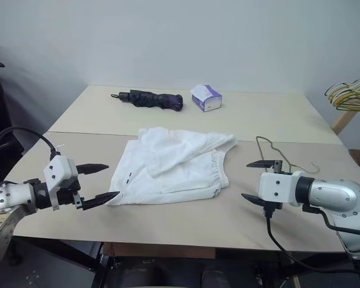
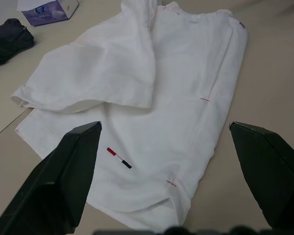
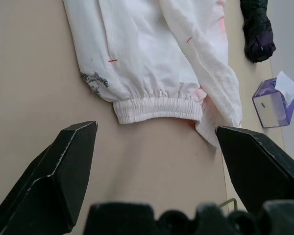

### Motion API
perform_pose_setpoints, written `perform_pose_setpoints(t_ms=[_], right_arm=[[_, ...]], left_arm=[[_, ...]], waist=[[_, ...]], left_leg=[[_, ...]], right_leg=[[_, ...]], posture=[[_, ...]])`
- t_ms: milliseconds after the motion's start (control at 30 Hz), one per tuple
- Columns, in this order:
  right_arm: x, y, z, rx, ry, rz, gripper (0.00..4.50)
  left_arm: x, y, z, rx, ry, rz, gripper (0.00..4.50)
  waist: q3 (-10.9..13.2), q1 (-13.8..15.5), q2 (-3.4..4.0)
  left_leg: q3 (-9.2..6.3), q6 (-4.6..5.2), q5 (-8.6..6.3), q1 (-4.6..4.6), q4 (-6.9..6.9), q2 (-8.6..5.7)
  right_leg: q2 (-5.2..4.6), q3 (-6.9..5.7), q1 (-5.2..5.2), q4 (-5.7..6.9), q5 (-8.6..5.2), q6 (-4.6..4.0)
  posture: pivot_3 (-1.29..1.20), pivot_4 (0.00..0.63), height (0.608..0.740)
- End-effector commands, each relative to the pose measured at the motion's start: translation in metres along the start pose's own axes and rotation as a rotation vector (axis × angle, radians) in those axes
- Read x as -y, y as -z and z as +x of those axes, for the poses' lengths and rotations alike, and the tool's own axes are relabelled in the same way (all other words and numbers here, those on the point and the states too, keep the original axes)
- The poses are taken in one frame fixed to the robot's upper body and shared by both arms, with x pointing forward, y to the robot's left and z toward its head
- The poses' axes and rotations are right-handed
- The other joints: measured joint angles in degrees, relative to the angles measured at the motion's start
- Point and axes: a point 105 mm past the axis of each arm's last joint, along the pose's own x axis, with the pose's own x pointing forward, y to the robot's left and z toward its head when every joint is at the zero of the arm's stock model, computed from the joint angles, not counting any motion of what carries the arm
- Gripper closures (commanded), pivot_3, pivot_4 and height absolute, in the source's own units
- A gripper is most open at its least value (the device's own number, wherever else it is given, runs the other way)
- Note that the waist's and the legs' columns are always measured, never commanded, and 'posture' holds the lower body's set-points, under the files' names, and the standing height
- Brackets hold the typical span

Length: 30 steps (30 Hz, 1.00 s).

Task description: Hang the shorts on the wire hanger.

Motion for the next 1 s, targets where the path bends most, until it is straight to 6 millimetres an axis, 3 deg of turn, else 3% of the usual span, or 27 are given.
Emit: perform_pose_setpoints(t_ms=[33, 400, 700, 1000], right_arm=[[0.008, -0.007, -0.003, 0.021, 0.041, -0.035, 0.02], [0.008, -0.009, -0.001, 0.025, 0.055, -0.037, 0.02], [0.011, -0.016, 0.003, 0.075, 0.031, -0.077, 0.02], [0.008, -0.01, 0.023, 0.02, -0.091, -0.174, 0.02]], left_arm=[[-0.006, -0.012, -0.003, 0.037, -0.037, 0.033, 0.0], [-0.006, -0.006, -0.002, -0.003, -0.023, 0.05, 0.0], [-0.009, 0.011, 0.0, -0.102, -0.004, 0.085, 0.0], [-0.001, 0.027, 0.008, -0.199, 0.098, 0.124, 0.0]], waist=[[0.0, 0.06, 0.0], [0.0, 0.32, 0.0], [0.0, 0.03, 0.0], [0.0, -1.31, 0.0]], left_leg=[[0.0, 0.0, 0.0, 0.0, 0.0, 0.0], [0.0, 0.0, 0.0, 0.0, 0.0, 0.0], [0.02, -0.18, -0.11, 0.0, 0.0, 0.0], [0.06, -0.2, -0.12, 0.0, -0.01, 0.03]], right_leg=[[0.0, 0.0, 0.0, 0.0, 0.0, 0.0], [0.0, 0.0, 0.0, 0.0, 0.0, -0.01], [0.0, 0.0, -0.03, -0.01, -0.01, -0.02], [0.01, -0.01, -0.06, 0.01, -0.02, -0.05]], posture=[[0.08, 0.0, 0.74], [0.07, 0.0, 0.74], [0.03, 0.0, 0.74], [-0.01, 0.0, 0.74]])
